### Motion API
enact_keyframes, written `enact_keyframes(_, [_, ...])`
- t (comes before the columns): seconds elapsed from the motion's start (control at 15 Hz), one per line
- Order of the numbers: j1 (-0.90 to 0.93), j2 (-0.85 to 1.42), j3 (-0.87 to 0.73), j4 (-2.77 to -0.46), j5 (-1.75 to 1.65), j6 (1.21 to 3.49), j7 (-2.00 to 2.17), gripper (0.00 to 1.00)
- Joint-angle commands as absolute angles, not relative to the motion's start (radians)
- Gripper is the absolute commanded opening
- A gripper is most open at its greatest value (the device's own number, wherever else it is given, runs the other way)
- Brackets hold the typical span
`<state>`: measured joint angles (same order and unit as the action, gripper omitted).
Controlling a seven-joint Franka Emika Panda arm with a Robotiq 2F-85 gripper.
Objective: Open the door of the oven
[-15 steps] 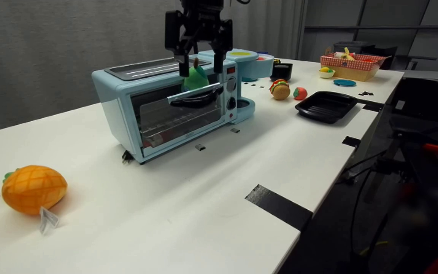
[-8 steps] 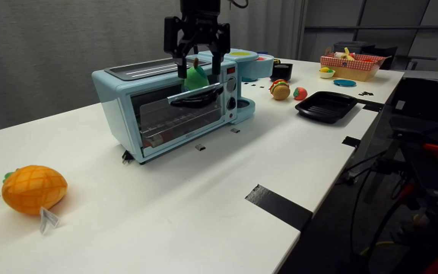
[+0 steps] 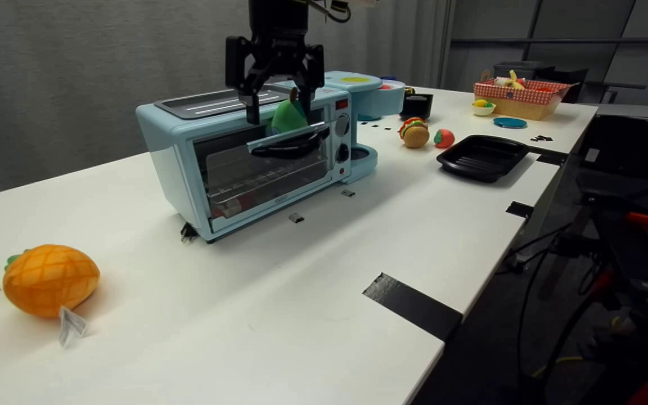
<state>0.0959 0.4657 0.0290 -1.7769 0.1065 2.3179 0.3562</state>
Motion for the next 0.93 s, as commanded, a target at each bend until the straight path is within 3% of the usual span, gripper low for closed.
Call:
enact_keyframes(0.0, [0.112, 0.505, 0.014, -1.719, 0.096, 2.303, 0.375, 1.0])
enact_keyframes(0.87, [0.102, 0.565, 0.038, -1.719, 0.13, 2.296, 0.337, 1.0])
